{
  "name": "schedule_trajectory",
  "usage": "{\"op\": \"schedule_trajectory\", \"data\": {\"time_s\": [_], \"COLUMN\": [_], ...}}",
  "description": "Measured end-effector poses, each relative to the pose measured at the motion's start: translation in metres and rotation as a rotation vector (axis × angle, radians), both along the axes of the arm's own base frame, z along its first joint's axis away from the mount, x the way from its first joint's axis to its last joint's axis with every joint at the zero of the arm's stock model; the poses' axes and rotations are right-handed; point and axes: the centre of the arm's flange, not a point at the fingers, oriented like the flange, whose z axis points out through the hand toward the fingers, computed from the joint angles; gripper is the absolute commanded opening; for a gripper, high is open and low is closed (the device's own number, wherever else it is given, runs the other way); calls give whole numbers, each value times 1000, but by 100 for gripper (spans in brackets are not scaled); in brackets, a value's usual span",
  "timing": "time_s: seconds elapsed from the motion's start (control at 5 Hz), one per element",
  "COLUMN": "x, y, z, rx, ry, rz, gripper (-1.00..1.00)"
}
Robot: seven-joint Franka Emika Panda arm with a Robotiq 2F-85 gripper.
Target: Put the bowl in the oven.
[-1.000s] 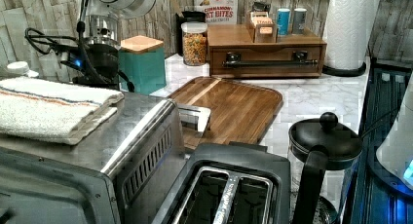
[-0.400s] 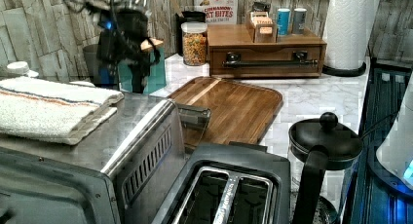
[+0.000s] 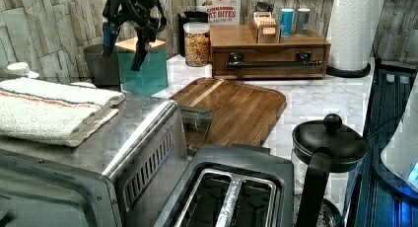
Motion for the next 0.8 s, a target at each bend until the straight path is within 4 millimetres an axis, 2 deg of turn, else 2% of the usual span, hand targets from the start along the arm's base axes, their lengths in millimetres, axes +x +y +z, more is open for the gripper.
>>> {"op": "schedule_trajectory", "data": {"time_s": [0.2, 0.4, 0.8], "x": [2, 3, 2], "y": [-17, -25, -17], "z": [5, 2, 1], "rx": [-5, -9, -1], "ry": [-8, -5, -1], "rz": [-27, -39, -32], "gripper": [100, 100, 100]}}
